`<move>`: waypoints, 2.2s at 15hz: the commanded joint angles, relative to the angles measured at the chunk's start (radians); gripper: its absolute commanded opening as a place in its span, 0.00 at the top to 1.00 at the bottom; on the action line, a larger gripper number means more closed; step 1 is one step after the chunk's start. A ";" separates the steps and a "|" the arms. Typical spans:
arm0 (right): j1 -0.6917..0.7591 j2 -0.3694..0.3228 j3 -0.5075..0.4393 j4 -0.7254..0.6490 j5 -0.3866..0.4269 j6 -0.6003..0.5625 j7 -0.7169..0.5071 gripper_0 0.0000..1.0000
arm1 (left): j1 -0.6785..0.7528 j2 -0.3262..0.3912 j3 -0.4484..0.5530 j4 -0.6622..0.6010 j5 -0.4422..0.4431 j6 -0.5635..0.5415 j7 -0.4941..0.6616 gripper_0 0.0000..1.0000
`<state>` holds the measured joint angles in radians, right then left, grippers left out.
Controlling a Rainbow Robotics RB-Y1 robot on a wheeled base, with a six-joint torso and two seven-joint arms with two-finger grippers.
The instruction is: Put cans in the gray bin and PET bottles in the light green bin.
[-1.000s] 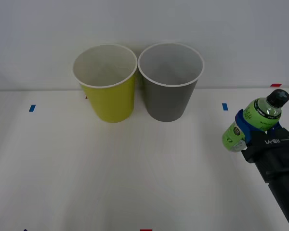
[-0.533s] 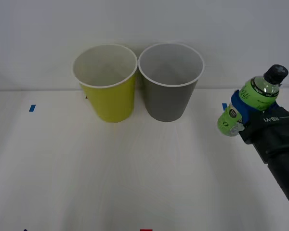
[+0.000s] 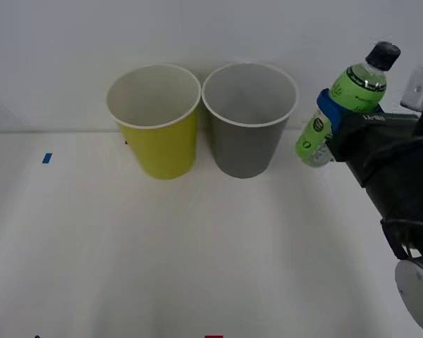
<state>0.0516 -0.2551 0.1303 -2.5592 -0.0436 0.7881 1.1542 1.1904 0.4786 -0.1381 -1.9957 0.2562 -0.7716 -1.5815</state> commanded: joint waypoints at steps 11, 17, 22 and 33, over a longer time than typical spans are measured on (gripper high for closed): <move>-0.641 -0.047 -0.044 0.146 -0.295 0.428 0.006 1.00 | 0.000 0.000 0.000 0.000 0.000 0.000 0.000 0.00; -0.868 -0.046 0.012 0.415 -0.392 0.390 0.061 1.00 | 0.000 0.000 0.000 0.000 0.000 0.000 0.000 0.00; -0.944 -0.055 0.095 0.619 -0.380 0.183 0.085 1.00 | 0.000 0.000 0.000 0.000 0.000 0.000 0.000 0.00; -1.095 -0.050 0.269 0.879 -0.398 -0.072 0.067 1.00 | 0.000 0.000 0.000 0.000 0.000 0.000 0.000 0.00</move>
<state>-1.0338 -0.3067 0.3818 -1.6854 -0.4433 0.7168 1.2251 1.1904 0.4786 -0.1381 -1.9957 0.2562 -0.7716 -1.5815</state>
